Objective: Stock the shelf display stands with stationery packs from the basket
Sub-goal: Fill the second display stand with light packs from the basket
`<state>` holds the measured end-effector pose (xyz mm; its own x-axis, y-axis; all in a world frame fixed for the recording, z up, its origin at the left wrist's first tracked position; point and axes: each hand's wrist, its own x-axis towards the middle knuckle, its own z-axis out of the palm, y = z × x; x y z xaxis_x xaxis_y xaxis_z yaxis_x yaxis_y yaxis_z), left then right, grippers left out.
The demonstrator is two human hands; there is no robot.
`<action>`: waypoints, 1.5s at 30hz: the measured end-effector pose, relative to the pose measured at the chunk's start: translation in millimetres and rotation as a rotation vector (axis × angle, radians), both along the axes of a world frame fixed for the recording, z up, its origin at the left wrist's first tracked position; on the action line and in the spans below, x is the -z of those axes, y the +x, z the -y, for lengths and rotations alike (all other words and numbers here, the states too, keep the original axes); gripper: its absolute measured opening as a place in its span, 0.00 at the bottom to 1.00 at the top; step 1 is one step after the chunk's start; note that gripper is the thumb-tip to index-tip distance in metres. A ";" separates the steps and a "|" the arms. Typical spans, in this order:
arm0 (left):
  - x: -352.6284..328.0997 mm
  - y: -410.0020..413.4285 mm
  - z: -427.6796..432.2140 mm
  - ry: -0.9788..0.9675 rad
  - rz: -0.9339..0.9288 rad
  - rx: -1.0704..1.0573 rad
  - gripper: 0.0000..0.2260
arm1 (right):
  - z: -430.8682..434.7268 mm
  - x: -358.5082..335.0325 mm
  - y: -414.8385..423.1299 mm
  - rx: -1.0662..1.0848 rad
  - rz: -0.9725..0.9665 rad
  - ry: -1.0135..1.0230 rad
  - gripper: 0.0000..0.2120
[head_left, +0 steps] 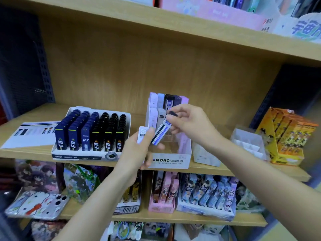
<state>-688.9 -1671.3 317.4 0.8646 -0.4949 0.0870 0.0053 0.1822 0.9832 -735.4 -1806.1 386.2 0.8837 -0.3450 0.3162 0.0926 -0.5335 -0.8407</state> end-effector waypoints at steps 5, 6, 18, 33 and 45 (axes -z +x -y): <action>1.2 8.7 -3.1 0.027 -0.087 0.033 0.11 | 31.7 -5.5 -0.5 0.201 0.150 -0.278 0.08; 1.3 9.5 -3.5 0.042 -0.084 0.030 0.10 | 34.5 -2.9 0.3 0.203 0.121 -0.321 0.08; 1.4 5.6 -14.0 0.092 -0.033 -0.033 0.07 | 26.7 35.2 15.3 -0.036 -0.143 -0.591 0.07; 16.8 13.9 -14.2 -0.051 -0.109 0.089 0.10 | -19.0 39.6 -5.6 0.026 -0.003 -0.212 0.07; 24.2 -13.0 -24.1 0.197 0.141 0.164 0.13 | -25.8 39.4 -31.9 -0.095 -0.180 0.201 0.07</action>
